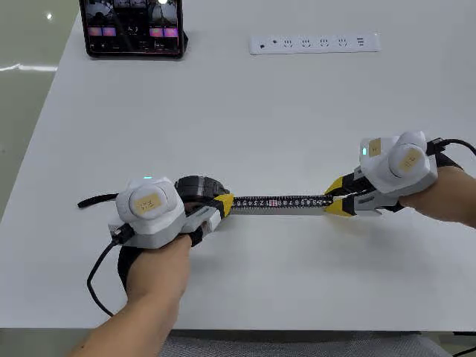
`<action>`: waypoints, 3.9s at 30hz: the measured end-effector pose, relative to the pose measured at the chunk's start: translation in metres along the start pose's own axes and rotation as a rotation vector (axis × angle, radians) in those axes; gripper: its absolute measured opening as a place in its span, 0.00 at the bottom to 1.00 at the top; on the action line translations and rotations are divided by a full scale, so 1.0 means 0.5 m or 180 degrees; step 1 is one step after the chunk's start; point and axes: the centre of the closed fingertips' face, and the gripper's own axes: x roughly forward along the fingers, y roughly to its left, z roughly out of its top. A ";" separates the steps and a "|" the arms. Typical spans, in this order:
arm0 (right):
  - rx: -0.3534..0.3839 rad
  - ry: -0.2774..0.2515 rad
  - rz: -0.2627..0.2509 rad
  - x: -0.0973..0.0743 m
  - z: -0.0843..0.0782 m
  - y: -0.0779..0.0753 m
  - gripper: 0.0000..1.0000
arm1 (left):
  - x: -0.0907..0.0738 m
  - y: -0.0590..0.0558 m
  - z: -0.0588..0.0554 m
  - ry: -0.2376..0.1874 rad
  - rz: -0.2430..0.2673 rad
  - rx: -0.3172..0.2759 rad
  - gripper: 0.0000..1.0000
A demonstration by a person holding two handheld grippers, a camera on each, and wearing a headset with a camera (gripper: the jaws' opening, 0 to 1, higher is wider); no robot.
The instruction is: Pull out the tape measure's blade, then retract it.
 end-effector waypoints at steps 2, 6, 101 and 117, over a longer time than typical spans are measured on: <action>0.0007 -0.0010 0.0006 0.003 0.003 0.000 0.10 | 0.000 0.000 0.000 0.0000 -0.0002 -0.0007 0.57; 0.0003 -0.0016 0.0018 0.009 0.008 0.001 0.10 | 0.000 0.000 0.000 0.0000 -0.0003 -0.0011 0.57; -0.0017 -0.0345 0.0184 0.139 0.160 0.010 0.11 | 0.004 0.003 0.003 -0.0009 -0.0064 -0.0141 0.58; -0.0024 -0.0406 0.0199 0.155 0.184 0.016 0.11 | 0.003 0.001 0.003 -0.0012 -0.0088 -0.0158 0.58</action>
